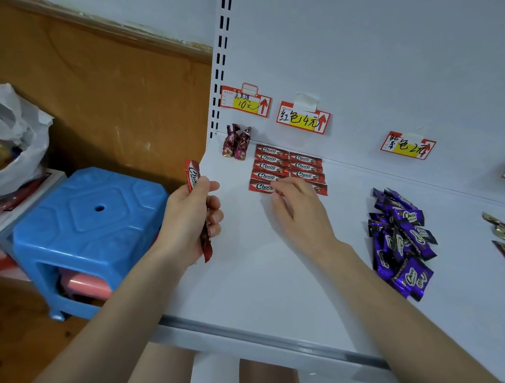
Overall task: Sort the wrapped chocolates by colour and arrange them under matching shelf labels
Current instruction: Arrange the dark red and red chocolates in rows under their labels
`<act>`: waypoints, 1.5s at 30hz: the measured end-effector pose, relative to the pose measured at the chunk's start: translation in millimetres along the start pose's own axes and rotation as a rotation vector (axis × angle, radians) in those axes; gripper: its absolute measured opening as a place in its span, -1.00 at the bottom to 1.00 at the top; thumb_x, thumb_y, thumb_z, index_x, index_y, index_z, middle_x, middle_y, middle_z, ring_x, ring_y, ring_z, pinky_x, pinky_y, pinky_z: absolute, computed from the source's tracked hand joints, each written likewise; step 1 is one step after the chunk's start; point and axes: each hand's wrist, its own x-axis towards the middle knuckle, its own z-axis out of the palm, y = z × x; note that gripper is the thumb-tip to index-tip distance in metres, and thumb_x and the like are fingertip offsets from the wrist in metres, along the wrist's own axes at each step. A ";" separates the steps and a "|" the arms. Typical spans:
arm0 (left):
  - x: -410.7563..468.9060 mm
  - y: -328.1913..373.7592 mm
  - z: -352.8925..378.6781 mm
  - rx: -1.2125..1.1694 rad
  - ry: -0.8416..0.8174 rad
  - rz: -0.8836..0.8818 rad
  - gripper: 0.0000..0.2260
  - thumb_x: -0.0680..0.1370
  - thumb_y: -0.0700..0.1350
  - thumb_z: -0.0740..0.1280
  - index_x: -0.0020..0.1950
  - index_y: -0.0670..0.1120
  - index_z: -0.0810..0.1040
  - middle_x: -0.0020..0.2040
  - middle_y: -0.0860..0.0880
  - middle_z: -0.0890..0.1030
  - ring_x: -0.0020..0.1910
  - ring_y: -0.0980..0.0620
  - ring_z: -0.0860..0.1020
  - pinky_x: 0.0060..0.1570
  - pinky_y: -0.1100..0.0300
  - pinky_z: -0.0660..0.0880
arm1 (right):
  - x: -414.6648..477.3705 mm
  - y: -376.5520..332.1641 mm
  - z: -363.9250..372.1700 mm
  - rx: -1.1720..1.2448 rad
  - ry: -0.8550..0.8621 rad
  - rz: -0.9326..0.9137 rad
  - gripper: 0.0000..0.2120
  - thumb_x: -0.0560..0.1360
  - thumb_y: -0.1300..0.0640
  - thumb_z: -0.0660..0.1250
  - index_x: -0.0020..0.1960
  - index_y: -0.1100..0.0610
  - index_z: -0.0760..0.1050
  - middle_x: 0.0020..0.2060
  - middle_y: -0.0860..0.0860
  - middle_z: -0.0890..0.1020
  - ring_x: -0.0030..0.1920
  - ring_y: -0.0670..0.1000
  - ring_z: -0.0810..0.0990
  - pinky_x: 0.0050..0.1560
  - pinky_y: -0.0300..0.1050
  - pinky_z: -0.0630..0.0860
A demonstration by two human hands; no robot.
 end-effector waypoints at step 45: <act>-7.3 -12.1 22.8 0.207 -0.236 -0.052 -0.62 0.64 0.12 0.02 -0.05 -0.05 0.54 -0.52 0.06 0.36 -0.60 0.16 0.25 -0.62 0.34 0.21 | -24.7 40.8 -47.0 -0.241 -0.178 0.077 -0.75 0.57 0.16 0.18 0.18 0.11 0.55 0.13 0.03 0.55 0.13 0.11 0.42 0.10 0.01 0.39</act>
